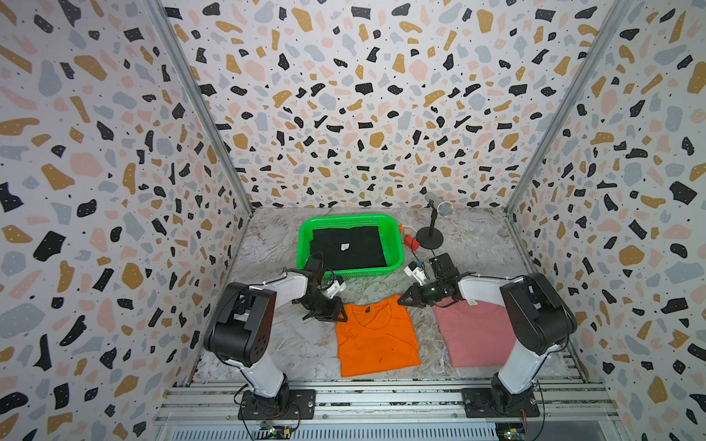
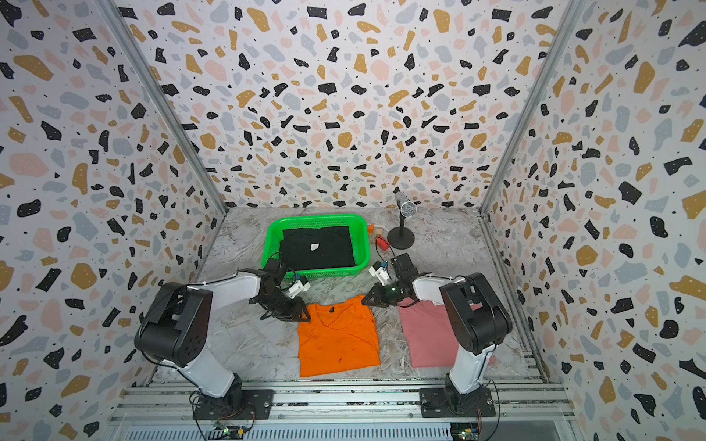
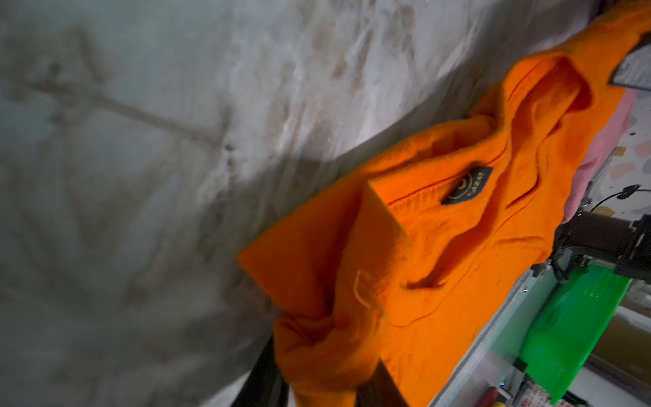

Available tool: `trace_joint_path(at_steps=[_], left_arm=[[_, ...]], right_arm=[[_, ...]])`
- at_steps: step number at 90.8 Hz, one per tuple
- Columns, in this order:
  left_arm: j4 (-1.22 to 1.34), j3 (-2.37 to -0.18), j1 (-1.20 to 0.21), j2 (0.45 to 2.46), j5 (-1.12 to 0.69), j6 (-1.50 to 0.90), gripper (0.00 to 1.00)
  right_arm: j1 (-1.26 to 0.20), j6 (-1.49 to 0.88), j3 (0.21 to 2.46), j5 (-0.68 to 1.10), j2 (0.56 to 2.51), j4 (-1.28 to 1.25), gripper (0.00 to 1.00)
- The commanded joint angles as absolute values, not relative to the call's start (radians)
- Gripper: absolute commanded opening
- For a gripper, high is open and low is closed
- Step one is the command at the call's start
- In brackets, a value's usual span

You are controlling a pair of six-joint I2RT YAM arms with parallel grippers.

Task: Put the folded t-shirts into the basket
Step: Pick up the T-shirt from the center of the board, then place the T-shirt in the bin.

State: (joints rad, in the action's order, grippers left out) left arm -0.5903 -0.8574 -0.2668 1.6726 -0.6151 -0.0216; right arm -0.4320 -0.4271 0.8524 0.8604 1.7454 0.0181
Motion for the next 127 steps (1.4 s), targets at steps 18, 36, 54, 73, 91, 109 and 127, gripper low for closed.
trace_joint_path(at_steps=[18,36,54,73,91,109,127], left_arm=[[-0.591,-0.856,-0.270,1.601,-0.681,0.036,0.00],[-0.595,-0.839,-0.269,1.495,-0.726,0.087,0.00],[-0.661,-0.873,-0.236,1.460,-0.773,0.144,0.00],[-0.723,-0.909,-0.204,1.419,-0.793,0.177,0.00],[-0.789,-0.972,-0.154,1.389,-0.816,0.195,0.00],[-0.935,-1.073,-0.112,1.369,-0.835,0.277,0.00],[-1.021,-1.197,-0.064,1.382,-0.827,0.333,0.00]], right_arm=[[-0.434,-0.392,0.830,0.919,1.619,-0.061,0.00],[-0.433,-0.358,0.832,0.931,1.549,-0.049,0.00],[-0.435,-0.365,0.850,0.927,1.491,-0.066,0.00],[-0.435,-0.401,0.884,0.934,1.477,-0.114,0.00],[-0.434,-0.405,0.918,0.939,1.449,-0.114,0.00],[-0.435,-0.452,0.979,0.922,1.455,-0.166,0.00],[-0.440,-0.496,1.107,0.874,1.526,-0.208,0.00]])
